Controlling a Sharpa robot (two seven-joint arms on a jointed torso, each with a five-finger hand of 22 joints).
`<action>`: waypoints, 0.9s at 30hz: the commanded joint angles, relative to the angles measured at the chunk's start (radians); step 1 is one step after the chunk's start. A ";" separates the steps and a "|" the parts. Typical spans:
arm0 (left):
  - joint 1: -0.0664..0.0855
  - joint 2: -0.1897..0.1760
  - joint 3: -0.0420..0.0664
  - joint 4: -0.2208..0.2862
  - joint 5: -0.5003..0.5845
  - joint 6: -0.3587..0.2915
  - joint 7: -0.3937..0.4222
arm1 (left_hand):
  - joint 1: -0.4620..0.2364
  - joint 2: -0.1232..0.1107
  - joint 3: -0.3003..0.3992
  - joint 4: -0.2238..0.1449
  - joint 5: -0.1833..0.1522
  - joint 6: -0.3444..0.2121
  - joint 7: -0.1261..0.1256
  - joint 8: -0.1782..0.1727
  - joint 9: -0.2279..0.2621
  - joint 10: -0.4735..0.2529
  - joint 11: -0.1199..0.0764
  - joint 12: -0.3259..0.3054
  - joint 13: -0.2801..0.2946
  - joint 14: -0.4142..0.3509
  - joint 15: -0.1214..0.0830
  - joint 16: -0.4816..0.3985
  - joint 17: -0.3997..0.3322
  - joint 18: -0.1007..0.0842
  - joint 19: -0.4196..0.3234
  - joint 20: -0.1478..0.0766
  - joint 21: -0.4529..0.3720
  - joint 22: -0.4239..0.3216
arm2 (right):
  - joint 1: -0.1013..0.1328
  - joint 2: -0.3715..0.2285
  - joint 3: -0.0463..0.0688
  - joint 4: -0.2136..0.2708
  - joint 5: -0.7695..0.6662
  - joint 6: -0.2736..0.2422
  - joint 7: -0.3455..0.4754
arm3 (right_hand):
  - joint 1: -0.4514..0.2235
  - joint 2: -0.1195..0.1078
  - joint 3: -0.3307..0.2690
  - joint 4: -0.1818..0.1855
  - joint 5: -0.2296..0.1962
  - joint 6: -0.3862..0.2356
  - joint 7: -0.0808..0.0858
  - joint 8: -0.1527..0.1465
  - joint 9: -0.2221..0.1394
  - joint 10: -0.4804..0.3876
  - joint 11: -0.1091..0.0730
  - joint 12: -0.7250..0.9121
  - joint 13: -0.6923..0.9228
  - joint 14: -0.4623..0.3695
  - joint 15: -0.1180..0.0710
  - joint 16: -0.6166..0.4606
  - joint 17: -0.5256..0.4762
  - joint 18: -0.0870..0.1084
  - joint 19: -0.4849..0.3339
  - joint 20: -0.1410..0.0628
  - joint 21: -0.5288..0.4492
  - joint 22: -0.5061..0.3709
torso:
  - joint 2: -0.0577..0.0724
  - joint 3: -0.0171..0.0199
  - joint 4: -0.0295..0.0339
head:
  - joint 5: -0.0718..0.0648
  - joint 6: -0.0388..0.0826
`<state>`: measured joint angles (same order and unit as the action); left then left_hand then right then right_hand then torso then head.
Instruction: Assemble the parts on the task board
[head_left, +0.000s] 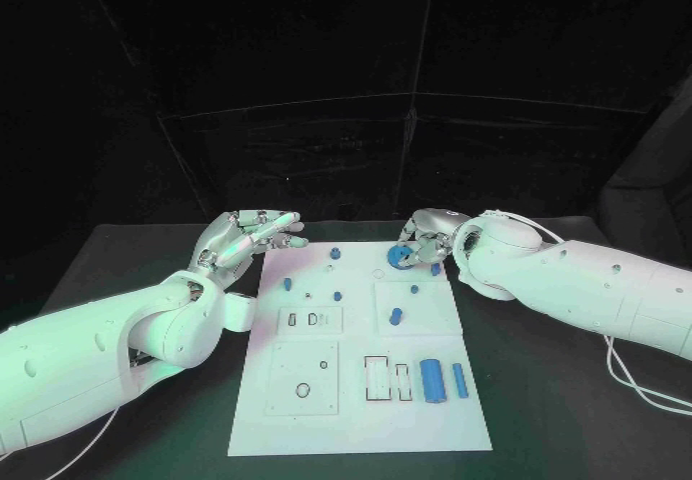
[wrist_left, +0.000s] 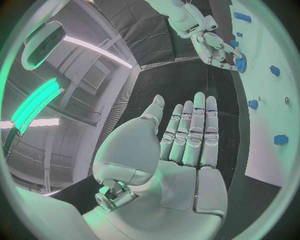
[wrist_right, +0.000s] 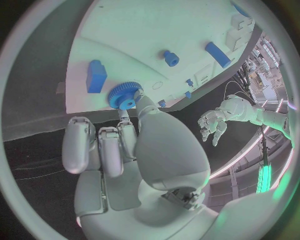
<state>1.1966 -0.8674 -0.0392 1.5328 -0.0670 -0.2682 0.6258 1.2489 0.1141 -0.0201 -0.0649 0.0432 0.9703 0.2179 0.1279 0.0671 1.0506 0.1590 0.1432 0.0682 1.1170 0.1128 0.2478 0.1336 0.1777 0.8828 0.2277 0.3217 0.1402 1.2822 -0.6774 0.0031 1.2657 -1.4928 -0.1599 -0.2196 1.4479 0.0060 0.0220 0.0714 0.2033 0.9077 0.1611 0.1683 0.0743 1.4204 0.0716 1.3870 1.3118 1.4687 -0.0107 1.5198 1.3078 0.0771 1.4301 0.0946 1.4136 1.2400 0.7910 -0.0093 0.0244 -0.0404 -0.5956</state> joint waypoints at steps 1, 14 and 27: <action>0.001 0.001 0.000 -0.001 -0.001 0.015 0.003 | 0.000 0.007 0.000 -0.005 0.005 0.008 0.002 -0.005 -0.001 0.004 0.004 -0.006 -0.001 0.007 0.001 -0.003 0.001 0.005 0.009 0.000 0.004 -0.001 | -0.002 0.000 -0.002 -0.001 -0.040 0.016 -0.013 | 0.028 0.010 0.026 -0.012 -0.008 0.015 -0.001 0.001 -0.001 0.008 -0.002 0.009 0.061 0.077 0.002 0.006 0.145 -0.012 0.006 0.000 0.006 0.005 | 0.000 0.0004 0.0001 | -0.001 0.000; 0.001 0.000 0.000 0.000 -0.001 0.015 0.003 | 0.000 0.007 0.000 -0.005 0.005 0.008 0.002 -0.005 -0.001 0.004 0.004 -0.006 -0.001 0.007 0.001 -0.003 0.001 0.005 0.009 0.000 0.004 -0.001 | -0.005 -0.005 -0.002 0.043 -0.058 -0.091 0.005 | 0.013 0.016 0.134 -0.050 -0.011 0.078 -0.016 0.010 -0.002 0.040 -0.014 0.047 0.107 0.079 -0.007 0.009 0.156 -0.018 0.019 -0.007 0.024 0.038 | -0.001 -0.0002 -0.0001 | 0.001 0.002; 0.001 -0.001 0.000 0.005 -0.001 0.020 0.001 | 0.001 0.008 0.001 -0.006 0.005 0.009 0.002 -0.006 -0.001 0.004 0.003 -0.007 -0.001 0.007 0.001 -0.004 0.001 0.005 0.009 0.000 0.004 -0.002 | -0.004 0.011 -0.001 0.171 -0.101 -0.187 -0.036 | -0.038 0.001 0.158 -0.038 -0.024 0.086 -0.019 0.001 -0.004 0.043 -0.017 0.048 0.111 0.079 -0.009 0.009 0.156 -0.020 0.021 -0.010 0.027 0.044 | 0.000 -0.0017 0.0025 | 0.007 0.008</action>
<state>1.1966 -0.8685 -0.0392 1.5348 -0.0669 -0.2650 0.6234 1.2489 0.1142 -0.0201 -0.0649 0.0432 0.9739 0.2216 0.1279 0.0671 1.0506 0.1590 0.1393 0.0684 1.1170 0.1128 0.2478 0.1333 0.1776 0.8828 0.2277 0.3217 0.1393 1.2754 -0.6719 0.0013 1.4285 -1.5573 -0.2939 -0.2367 1.4194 0.0071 0.1733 0.0337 0.1827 0.9474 0.1578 0.1655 0.0649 1.4635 0.0462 1.4317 1.3082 1.4647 -0.0148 1.5238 1.3075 0.0772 1.4442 0.0875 1.4359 1.2830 0.7902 -0.0109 0.0257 -0.0351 -0.5874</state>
